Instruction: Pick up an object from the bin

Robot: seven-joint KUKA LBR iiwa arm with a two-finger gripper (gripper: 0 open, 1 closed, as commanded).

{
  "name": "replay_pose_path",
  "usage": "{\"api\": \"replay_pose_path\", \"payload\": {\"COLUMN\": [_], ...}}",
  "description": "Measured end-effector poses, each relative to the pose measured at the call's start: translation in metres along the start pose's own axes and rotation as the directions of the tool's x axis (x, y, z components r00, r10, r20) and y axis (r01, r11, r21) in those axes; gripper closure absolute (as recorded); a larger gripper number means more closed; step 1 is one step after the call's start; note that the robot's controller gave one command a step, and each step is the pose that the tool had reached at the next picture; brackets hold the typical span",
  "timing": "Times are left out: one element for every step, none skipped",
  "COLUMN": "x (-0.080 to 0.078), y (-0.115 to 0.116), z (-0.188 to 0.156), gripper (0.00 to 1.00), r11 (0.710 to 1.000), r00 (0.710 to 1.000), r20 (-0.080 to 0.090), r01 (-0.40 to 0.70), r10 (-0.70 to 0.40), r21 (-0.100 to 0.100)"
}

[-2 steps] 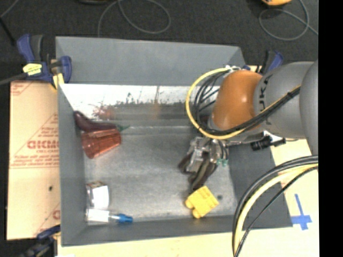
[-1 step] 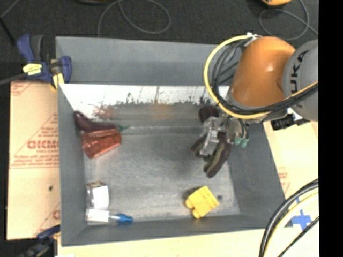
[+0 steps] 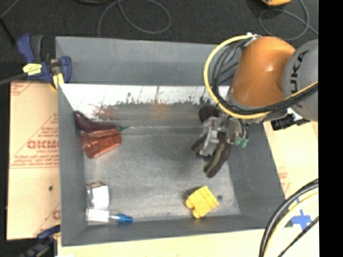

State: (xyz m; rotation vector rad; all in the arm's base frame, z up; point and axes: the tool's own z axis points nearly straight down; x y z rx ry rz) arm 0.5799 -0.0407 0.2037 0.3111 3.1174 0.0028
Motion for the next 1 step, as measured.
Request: {"api": "replay_pose_path", "payload": {"x": [0.0001], "y": [0.0000], "z": [0.0000], "gripper": [1.00], "r11": [1.000], "r00": [1.000], "r20": [0.000], "r01": [0.000], "r10": [0.000], "r21": [0.000]}}
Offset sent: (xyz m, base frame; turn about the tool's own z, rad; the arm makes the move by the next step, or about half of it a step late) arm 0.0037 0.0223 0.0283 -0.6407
